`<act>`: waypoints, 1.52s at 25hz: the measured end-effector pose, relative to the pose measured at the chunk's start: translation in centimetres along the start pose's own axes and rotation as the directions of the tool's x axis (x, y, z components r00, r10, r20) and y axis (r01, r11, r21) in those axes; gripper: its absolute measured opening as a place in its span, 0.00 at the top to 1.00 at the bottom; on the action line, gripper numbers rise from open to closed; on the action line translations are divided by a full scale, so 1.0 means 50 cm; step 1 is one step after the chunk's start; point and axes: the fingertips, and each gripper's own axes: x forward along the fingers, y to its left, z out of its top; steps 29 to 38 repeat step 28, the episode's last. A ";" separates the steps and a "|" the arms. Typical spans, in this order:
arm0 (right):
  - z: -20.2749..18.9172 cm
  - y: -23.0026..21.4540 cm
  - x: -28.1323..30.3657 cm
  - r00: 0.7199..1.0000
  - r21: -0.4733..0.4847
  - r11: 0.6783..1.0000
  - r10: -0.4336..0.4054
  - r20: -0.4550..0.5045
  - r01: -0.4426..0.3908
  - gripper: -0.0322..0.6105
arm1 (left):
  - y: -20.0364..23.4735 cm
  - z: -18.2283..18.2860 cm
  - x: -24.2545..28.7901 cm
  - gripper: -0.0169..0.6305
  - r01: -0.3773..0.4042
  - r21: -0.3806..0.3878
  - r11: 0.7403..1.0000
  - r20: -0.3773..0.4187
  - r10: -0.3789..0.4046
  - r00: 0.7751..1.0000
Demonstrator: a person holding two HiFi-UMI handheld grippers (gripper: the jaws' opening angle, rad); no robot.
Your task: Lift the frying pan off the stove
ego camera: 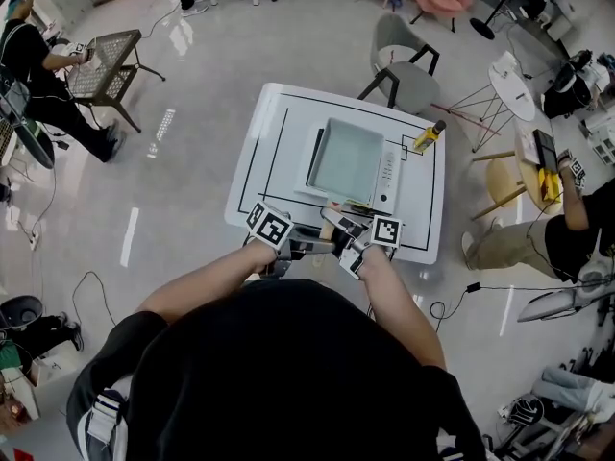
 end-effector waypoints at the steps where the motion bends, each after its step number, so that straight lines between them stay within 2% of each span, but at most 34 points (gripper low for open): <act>1: 0.000 0.001 0.000 1.000 -0.002 1.000 -0.001 0.000 0.001 0.71 | 0.007 -0.002 -0.001 0.72 -0.010 0.006 1.000 -0.003 0.010 1.000; 7: -0.003 0.010 -0.003 1.000 -0.016 1.000 0.001 -0.005 -0.001 0.71 | -0.019 -0.001 0.006 0.72 0.020 -0.001 1.000 -0.005 -0.020 1.000; 38: -0.017 -0.002 -0.018 1.000 -0.009 1.000 -0.011 -0.004 0.011 0.71 | -0.022 -0.020 0.017 0.72 0.026 -0.007 1.000 -0.028 -0.026 0.999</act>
